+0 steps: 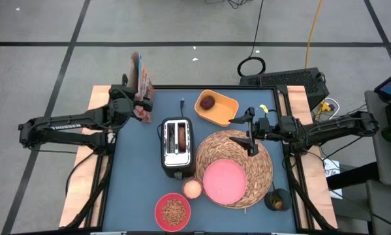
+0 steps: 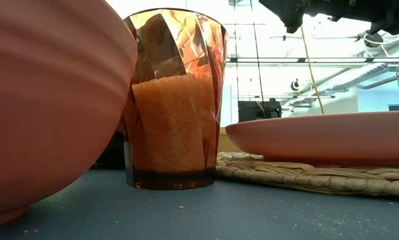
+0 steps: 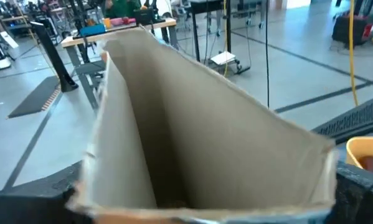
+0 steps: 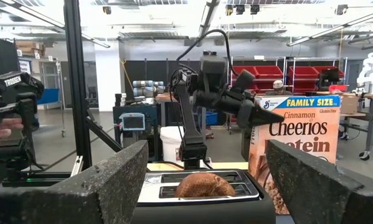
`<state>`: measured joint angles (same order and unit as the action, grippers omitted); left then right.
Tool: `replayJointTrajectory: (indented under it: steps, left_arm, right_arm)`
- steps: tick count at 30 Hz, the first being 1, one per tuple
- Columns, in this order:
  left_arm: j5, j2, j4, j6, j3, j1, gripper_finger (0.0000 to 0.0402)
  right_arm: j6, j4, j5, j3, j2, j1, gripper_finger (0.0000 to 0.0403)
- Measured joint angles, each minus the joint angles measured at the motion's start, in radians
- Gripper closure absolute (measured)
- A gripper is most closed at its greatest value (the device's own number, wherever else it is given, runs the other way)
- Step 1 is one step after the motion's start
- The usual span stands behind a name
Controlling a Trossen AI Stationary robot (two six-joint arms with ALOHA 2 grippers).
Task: Arrange a breakfast setting
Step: Pour the cereal into the orange bowl, then put the orange bowl on the table mat
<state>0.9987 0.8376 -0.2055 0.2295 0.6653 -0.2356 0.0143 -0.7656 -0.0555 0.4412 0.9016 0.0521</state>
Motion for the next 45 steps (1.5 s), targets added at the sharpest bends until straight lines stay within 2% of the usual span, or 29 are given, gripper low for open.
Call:
replayJointTrajectory:
  steps: [13,19,30,45]
  left_arm:
    - [-0.007,-0.126,0.002,0.019,0.000,0.000,0.0009]
    - [-0.012,-0.133,0.097,0.008,0.000,0.000,0.0009]
    - [-0.013,-0.133,0.323,-0.145,0.000,0.005,0.0009]
    - [-0.013,-0.133,0.522,-0.393,0.000,0.115,0.0009]
  right_arm:
    - [0.000,0.000,0.000,0.000,0.000,0.000,0.0083]
    - [0.000,0.000,0.000,0.000,0.000,0.000,0.0083]
    - [0.000,0.000,0.000,0.000,0.000,0.000,0.0083]
    - [0.000,0.000,0.000,0.000,0.000,0.000,0.0083]
